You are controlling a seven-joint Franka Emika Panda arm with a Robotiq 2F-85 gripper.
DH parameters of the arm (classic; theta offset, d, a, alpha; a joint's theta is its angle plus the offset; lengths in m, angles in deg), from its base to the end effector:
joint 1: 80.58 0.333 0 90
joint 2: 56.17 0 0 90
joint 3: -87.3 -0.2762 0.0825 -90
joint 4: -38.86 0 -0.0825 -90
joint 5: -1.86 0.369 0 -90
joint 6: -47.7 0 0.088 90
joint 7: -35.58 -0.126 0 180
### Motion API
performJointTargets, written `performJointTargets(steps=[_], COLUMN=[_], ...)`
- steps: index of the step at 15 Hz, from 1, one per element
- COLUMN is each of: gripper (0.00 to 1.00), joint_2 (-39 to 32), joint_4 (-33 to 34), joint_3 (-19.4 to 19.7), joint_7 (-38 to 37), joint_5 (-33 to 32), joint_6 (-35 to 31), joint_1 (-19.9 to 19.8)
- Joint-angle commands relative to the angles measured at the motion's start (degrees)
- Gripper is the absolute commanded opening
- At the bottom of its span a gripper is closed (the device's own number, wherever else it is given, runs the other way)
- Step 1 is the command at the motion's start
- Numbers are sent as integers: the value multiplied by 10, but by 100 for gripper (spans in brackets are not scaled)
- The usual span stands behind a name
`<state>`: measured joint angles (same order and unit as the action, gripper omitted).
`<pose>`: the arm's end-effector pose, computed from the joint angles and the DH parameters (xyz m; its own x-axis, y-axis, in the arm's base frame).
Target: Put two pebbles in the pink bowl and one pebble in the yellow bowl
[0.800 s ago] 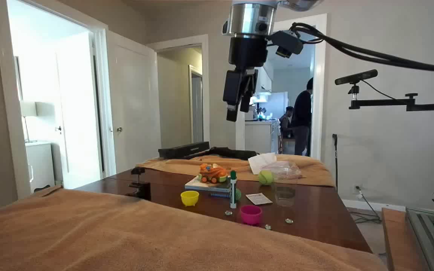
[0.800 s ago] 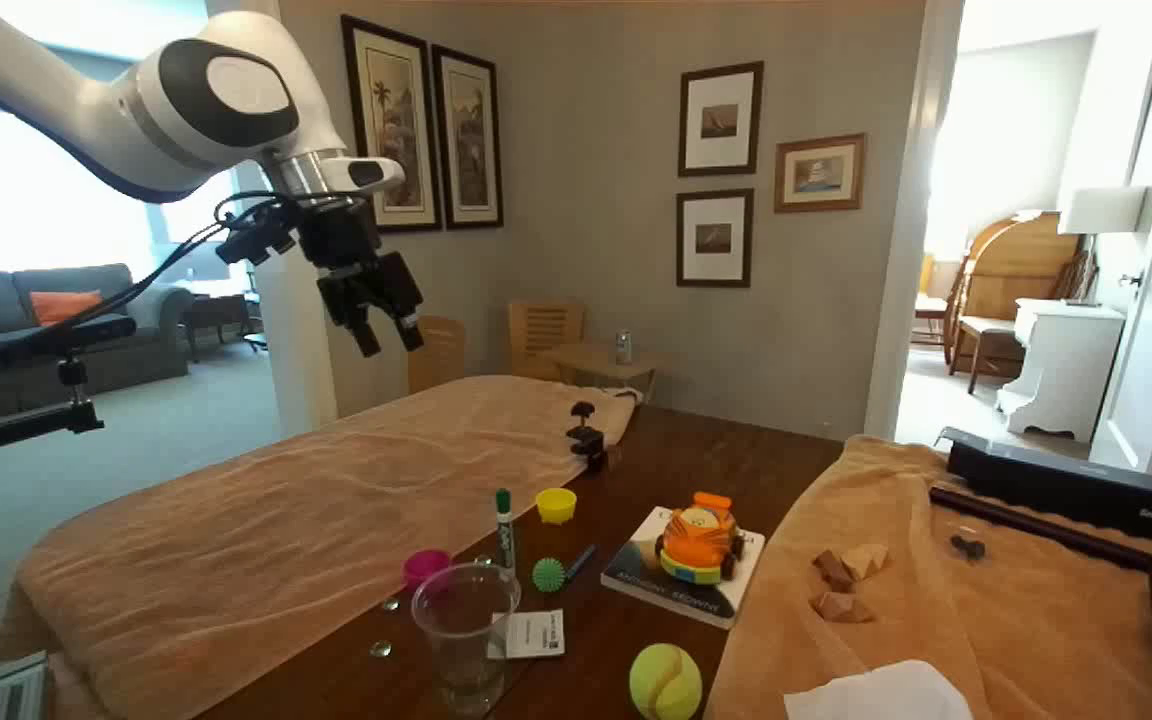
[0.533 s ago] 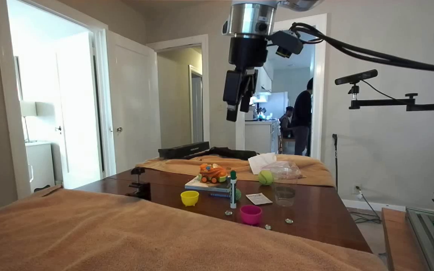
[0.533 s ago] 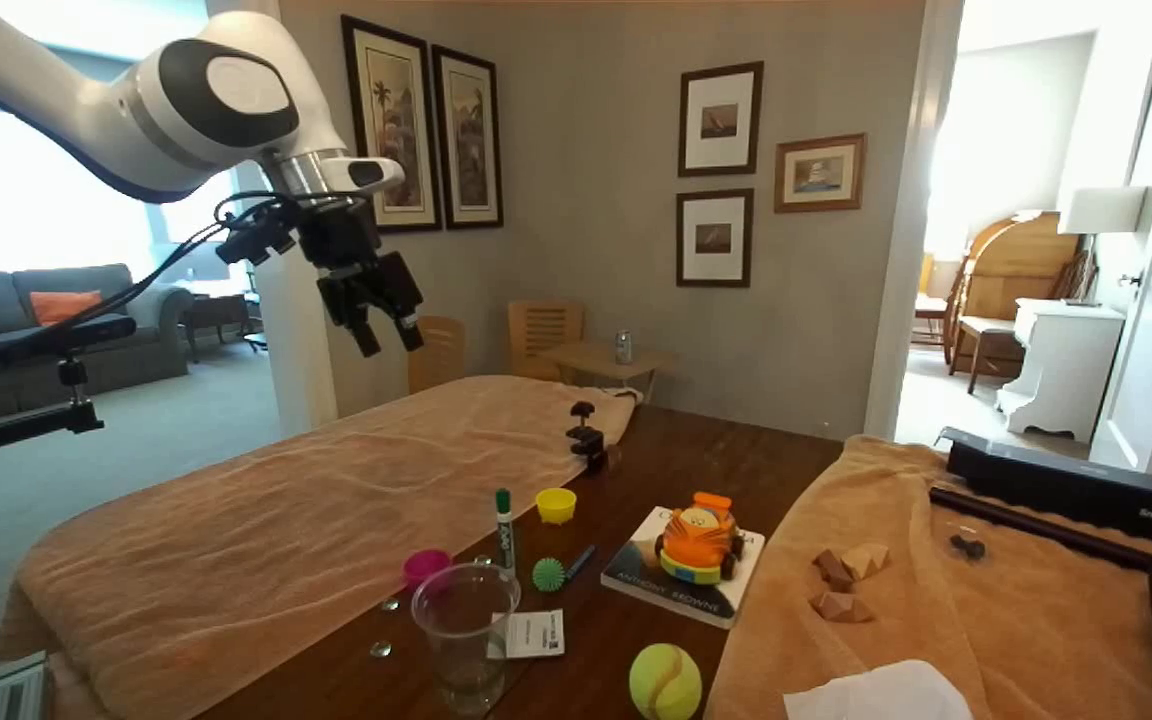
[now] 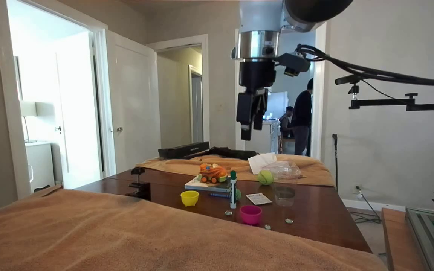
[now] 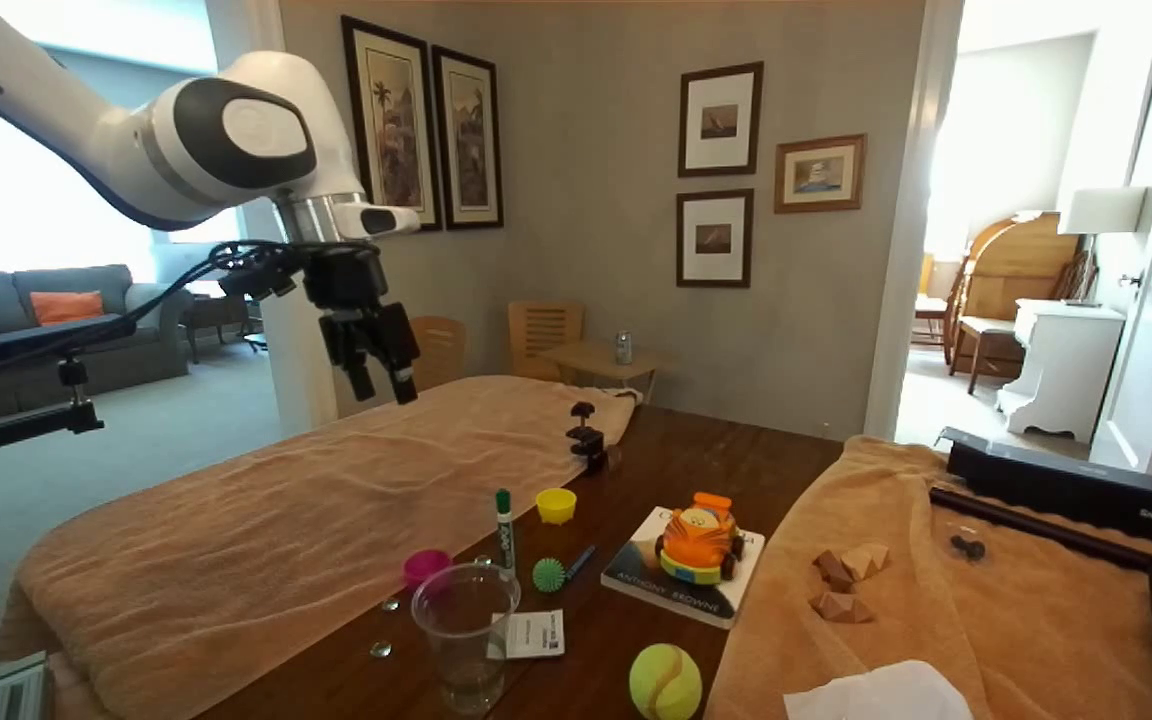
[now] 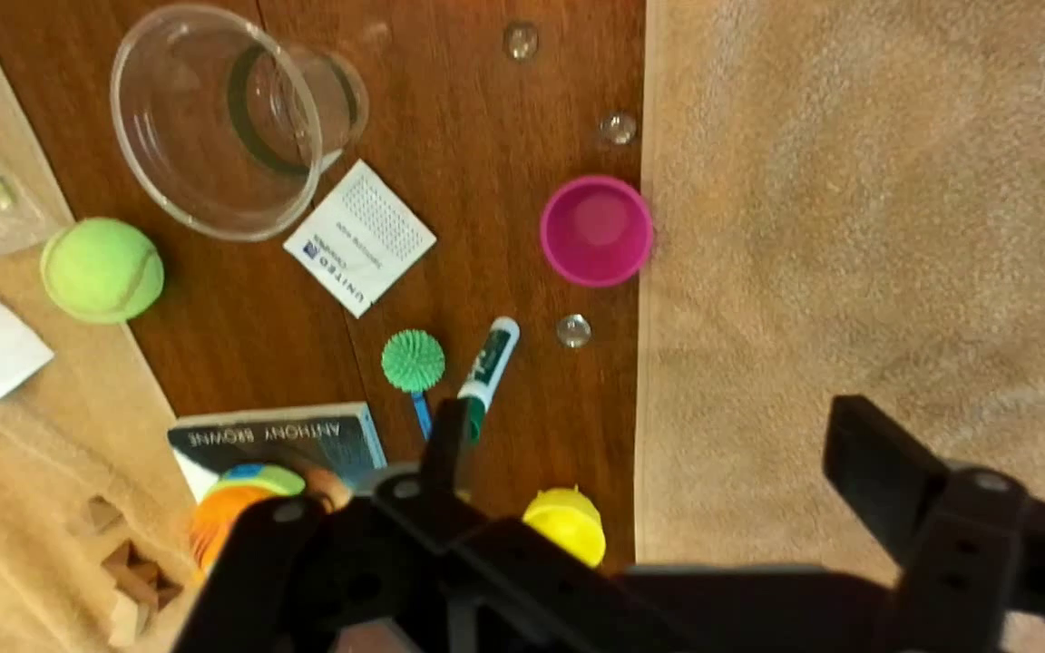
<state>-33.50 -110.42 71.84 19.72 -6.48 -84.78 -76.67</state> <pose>0.3962 0.1266 0.3448 0.9801 0.1504 0.1295 0.1246 -0.9742 0.1881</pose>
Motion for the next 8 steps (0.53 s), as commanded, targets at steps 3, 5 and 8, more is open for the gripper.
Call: performJointTargets(steps=[3, 5, 8], gripper=[100, 100, 100], joint_2=[-3, -6, -43], joint_4=[-86, -107, -93], joint_3=[67, 92, 112], joint_7=[42, 84, 129], joint_5=[73, 107, 122], joint_6=[-20, -22, -54], joint_1=[16, 24, 21])
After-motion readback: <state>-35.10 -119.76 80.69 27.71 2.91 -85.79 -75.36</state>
